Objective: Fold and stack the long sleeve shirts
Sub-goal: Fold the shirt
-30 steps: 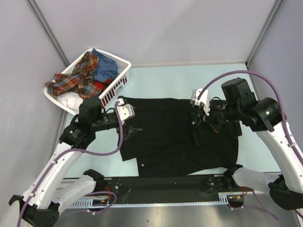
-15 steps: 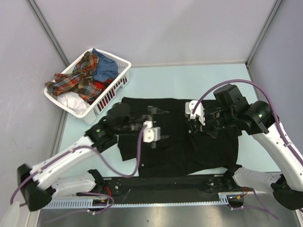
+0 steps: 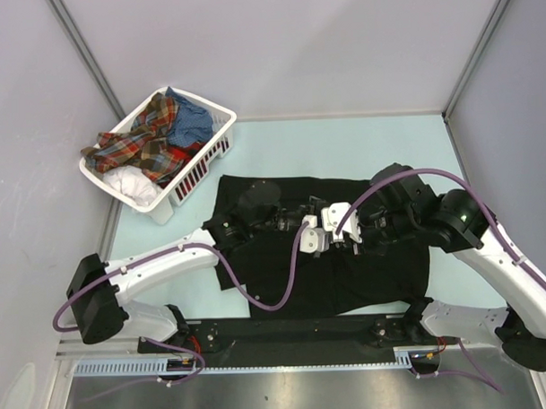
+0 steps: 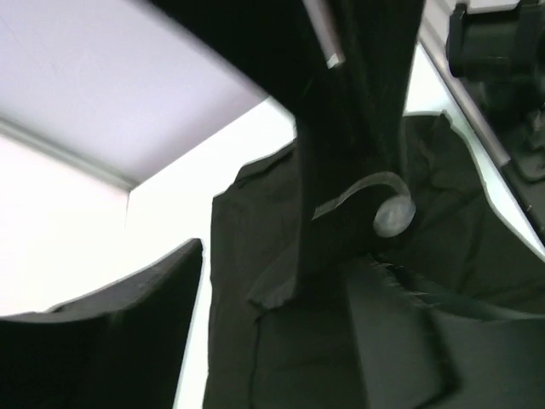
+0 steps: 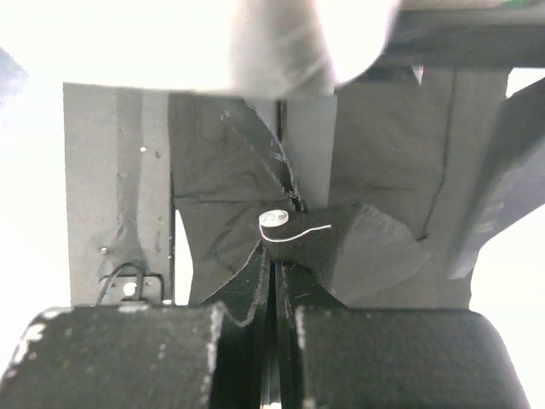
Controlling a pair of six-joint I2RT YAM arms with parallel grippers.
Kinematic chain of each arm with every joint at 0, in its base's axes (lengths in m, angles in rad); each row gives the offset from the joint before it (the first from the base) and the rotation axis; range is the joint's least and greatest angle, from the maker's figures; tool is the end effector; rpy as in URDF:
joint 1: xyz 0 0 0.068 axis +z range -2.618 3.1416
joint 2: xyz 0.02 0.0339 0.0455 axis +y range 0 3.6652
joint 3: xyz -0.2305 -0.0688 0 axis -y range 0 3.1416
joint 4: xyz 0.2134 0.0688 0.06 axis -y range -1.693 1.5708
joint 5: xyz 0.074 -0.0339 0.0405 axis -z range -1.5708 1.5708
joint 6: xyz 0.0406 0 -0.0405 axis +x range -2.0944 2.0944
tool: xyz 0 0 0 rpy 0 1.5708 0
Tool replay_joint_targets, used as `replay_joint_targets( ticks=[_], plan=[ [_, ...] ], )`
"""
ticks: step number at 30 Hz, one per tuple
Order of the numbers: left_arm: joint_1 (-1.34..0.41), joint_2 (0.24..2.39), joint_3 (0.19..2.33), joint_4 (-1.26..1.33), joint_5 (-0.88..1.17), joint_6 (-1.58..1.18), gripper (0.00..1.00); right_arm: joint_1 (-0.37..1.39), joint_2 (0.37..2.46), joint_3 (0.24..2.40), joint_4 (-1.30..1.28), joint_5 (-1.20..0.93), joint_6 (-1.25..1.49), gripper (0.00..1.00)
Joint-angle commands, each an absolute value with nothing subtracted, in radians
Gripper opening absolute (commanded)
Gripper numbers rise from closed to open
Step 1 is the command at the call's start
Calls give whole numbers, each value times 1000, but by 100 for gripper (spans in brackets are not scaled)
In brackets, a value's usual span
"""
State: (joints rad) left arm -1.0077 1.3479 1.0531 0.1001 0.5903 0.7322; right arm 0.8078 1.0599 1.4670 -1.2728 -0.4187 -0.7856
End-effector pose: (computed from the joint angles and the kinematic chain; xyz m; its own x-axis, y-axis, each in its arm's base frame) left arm 0.1391 -0.2627 0.3129 0.5877 0.1094 -0.8016 0.8083 -0.1230 0.5758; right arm 0.0928 0.1209 0.3696 0.2237 -0.7010 -0.6772 -0.9678 -0.0776 -0.2395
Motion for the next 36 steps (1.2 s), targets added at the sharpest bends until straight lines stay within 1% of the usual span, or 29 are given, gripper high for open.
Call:
replay_joint_targets(
  ticks=[1, 3, 5, 6, 7, 8, 9, 10, 11, 12, 13, 15, 16, 17, 18, 19, 20, 22, 23, 25, 26, 27, 28, 30, 31, 32, 34, 36],
  plan=[
    [-1031, 1350, 1060, 187, 658, 652, 64, 827, 1034, 1453, -1195, -348, -785, 0],
    [-1037, 1344, 1028, 189, 692, 635, 63, 827, 1023, 1447, -1170, -324, -787, 0],
    [-1042, 1341, 1006, 209, 715, 603, 54, 827, 1005, 1437, -1151, -310, -792, 0],
    [-1046, 1341, 1002, 218, 715, 582, 46, 827, 999, 1434, -1144, -305, -790, 0],
    [-1048, 1342, 999, 239, 718, 559, 30, 827, 985, 1431, -1138, -301, -790, 0],
    [-1048, 1344, 996, 254, 718, 499, 17, 827, 980, 1430, -1128, -282, -776, 0],
    [-1048, 1342, 983, 273, 698, 464, 2, 825, 973, 1430, -1117, -267, -758, 1],
    [-1048, 1342, 974, 320, 684, 422, 0, 813, 965, 1427, -1103, -249, -740, 6],
    [-1048, 1332, 951, 345, 670, 343, 0, 804, 945, 1421, -1071, -212, -723, 12],
    [-1048, 1327, 939, 395, 620, 307, 0, 792, 934, 1416, -1049, -187, -669, 35],
    [-1046, 1319, 927, 419, 589, 272, 0, 764, 919, 1410, -1001, -161, -645, 54],
    [-1046, 1306, 904, 460, 522, 181, 0, 723, 870, 1388, -956, -107, -579, 86],
    [-1045, 1302, 899, 471, 453, 157, 0, 703, 856, 1384, -945, -103, -560, 91],
    [-1042, 1299, 891, 482, 427, 108, 0, 646, 845, 1376, -927, -97, -540, 97],
    [-1034, 1299, 893, 492, 407, 83, 0, 614, 835, 1373, -916, -100, -507, 100],
    [-1029, 1299, 894, 498, 373, 62, 0, 571, 834, 1373, -913, -115, -494, 100],
    [-1028, 1299, 899, 503, 362, 23, 0, 489, 836, 1373, -911, -170, -480, 100],
    [-1022, 1302, 902, 523, 353, 6, 0, 387, 848, 1367, -914, -251, -427, 100],
    [-1022, 1302, 900, 534, 354, 6, 0, 283, 857, 1364, -920, -353, -413, 100],
    [-1017, 1304, 900, 558, 357, 6, 0, 186, 887, 1345, -928, -444, -376, 100],
    [-1006, 1302, 902, 566, 359, -1, 0, 128, 899, 1344, -934, -559, -373, 100],
    [-999, 1304, 902, 574, 365, -26, 0, 21, 914, 1342, -943, -630, -373, 100],
    [-991, 1304, 902, 578, 373, -41, 0, -47, 949, 1338, -949, -770, -362, 100],
    [-977, 1304, 897, 595, 388, -46, 0, -171, 994, 1342, -968, -909, -365, 99],
    [-973, 1304, 896, 600, 388, -46, 0, -198, 1040, 1345, -992, -1021, -368, 98],
    [-968, 1304, 891, 607, 391, -48, 0, -216, 1066, 1348, -1011, -1073, -388, 96],
    [-962, 1304, 887, 618, 400, -48, 0, -242, 1121, 1345, -1058, -1176, -411, 94],
    [-956, 1302, 876, 627, 408, -46, 0, -239, 1137, 1339, -1069, -1222, -416, 93]
  ],
)
